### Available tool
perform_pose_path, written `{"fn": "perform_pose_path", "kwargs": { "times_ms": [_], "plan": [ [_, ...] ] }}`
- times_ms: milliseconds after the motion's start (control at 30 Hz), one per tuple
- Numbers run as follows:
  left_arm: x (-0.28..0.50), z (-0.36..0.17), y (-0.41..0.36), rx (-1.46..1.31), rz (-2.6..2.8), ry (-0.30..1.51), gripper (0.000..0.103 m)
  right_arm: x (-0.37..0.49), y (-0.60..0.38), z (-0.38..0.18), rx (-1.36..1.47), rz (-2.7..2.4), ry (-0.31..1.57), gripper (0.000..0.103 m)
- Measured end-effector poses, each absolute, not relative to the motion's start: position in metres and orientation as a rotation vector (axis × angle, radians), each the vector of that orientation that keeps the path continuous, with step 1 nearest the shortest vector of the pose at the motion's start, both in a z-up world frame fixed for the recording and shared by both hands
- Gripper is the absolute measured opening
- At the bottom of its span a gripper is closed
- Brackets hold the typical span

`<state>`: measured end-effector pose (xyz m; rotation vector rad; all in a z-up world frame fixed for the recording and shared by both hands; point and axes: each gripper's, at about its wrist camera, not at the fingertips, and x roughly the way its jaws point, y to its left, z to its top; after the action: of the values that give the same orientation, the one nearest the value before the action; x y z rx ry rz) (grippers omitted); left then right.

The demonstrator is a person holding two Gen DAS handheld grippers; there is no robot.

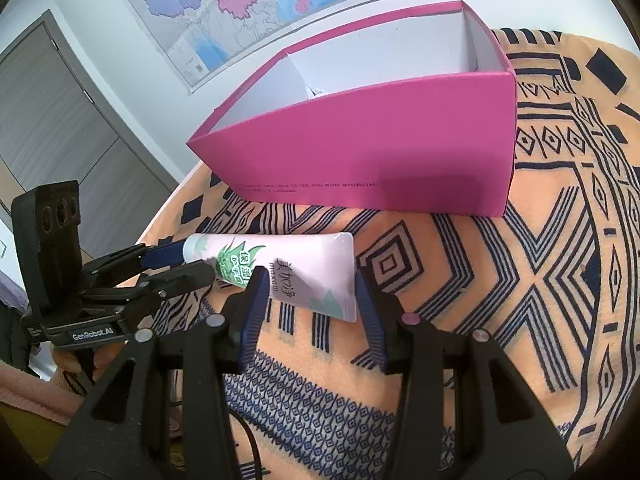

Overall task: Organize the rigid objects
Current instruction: 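Close the right gripper around the middle of the aloe tube, then lift the aloe tube and carry it to the magenta box rim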

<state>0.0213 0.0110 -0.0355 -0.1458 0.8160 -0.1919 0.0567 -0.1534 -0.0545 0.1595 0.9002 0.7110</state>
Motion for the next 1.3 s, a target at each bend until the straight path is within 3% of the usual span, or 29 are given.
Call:
{"fn": "perform_pose_path", "kwargs": {
  "times_ms": [1300],
  "plan": [
    [0.03, -0.004, 0.003, -0.1, -0.203, 0.725, 0.056, 0.057, -0.162, -0.019, 0.125, 0.713, 0.793, 0.047]
  ]
}}
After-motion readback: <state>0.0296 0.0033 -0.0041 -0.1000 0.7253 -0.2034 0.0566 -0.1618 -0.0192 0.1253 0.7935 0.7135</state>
